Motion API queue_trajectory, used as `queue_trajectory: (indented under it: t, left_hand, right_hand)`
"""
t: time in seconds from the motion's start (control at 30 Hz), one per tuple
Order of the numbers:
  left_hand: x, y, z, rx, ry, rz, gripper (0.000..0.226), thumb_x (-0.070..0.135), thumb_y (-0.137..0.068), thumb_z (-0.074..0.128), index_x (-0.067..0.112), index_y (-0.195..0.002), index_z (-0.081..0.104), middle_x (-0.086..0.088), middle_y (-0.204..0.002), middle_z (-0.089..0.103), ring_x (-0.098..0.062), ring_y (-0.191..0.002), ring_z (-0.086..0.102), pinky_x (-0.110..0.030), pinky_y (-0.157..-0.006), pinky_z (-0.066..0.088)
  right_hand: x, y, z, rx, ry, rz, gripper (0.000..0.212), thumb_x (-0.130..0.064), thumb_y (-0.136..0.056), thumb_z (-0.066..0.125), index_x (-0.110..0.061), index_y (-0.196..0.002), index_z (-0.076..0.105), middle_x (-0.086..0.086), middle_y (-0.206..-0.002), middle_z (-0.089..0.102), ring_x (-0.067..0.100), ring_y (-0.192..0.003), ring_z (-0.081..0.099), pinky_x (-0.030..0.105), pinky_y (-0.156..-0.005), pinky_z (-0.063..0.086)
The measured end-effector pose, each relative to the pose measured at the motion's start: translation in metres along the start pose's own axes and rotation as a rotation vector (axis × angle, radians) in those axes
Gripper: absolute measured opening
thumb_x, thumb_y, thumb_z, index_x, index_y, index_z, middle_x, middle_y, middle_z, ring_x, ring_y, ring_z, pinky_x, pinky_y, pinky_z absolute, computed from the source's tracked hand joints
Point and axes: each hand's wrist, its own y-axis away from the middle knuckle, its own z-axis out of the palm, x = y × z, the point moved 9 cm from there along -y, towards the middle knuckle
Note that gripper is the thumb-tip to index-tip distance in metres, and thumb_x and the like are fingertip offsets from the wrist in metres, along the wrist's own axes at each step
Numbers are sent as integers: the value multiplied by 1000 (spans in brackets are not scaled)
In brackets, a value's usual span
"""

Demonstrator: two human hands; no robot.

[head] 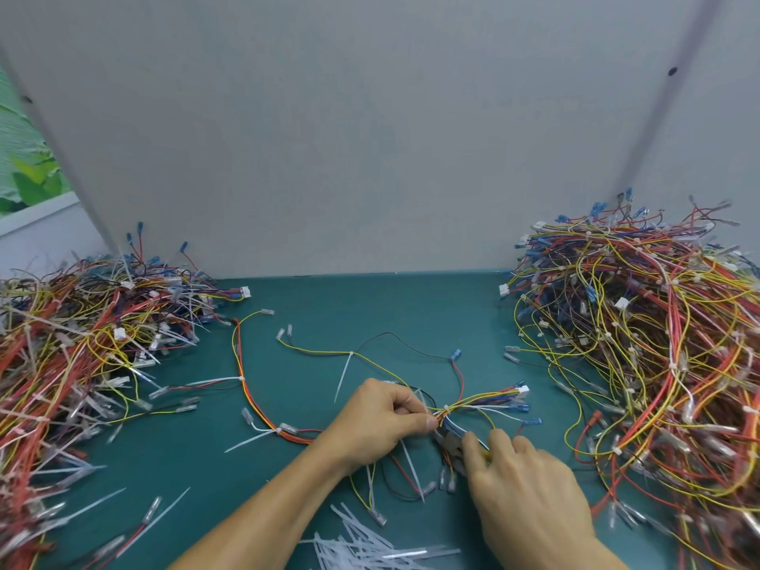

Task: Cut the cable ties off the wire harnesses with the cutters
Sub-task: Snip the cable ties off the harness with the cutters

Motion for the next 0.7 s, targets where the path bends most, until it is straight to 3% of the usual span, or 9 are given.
queue_trajectory:
  t: [0.53,0.7]
  left_hand:
    - [-4,-1,-1,59,36,-39,19,25,-79,75,25,-62,68,12,-46,33,-9,-53,30,-26,-55,24]
    - [-5,0,0,53,73,-38,16,24,-79,76,21,-65,69,10,-49,33,-11,-56,30,-27,-57,24]
  right_hand:
    - [6,1,5,-94,-84,8,51,-7,-9,87,-2,-55,66,7,-41,46,26,-29,45,23,-26,28]
    - [10,0,13,-150,-131,4,62,-14,-3,86,-7,-63,73,5,-43,47,25,-28,45,21,-40,15]
